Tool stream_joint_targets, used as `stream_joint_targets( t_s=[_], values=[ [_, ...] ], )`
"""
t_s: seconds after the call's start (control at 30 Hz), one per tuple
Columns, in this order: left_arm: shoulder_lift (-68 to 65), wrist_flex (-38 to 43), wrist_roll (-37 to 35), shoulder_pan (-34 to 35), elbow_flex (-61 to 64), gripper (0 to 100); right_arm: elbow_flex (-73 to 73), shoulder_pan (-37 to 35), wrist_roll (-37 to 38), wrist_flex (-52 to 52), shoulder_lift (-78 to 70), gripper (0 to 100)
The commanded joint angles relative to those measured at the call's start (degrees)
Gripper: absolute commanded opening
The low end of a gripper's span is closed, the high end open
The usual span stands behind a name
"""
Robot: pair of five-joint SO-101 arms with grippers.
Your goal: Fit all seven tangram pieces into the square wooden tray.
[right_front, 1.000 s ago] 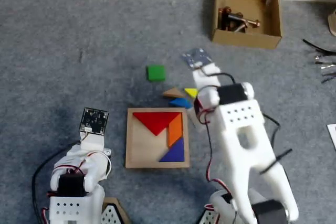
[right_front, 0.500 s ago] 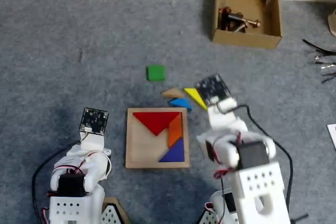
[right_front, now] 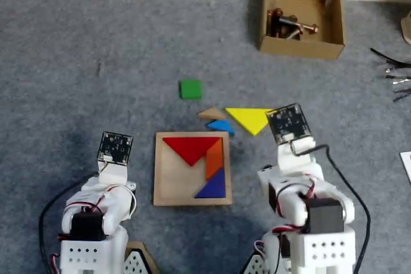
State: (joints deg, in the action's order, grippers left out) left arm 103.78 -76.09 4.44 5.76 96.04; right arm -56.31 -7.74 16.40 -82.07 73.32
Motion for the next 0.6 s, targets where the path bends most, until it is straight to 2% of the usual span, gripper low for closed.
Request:
stream_joint_targets(
  t_s=[0.0, 0.1, 0.3, 0.57],
  values=[
    [0.4, -0.3, 0.2, -0.7, 1.1, 1, 0.3, 0.9, 0.7, 1.6, -3.0, 22.3],
    [0.4, -0.3, 0.2, -0.7, 1.1, 1, -1.1, 0.9, 0.4, 2.4, -3.8, 22.3],
    [0.4, -0.3, 0.2, -0.7, 1.1, 1, -12.9, 0.9, 0.3, 11.7, -3.7, 22.3],
    [0.4, -0.3, 0.2, -0.7, 1.1, 1, -20.3, 1.0, 0.3, 18.7, -3.7, 22.3]
  ],
)
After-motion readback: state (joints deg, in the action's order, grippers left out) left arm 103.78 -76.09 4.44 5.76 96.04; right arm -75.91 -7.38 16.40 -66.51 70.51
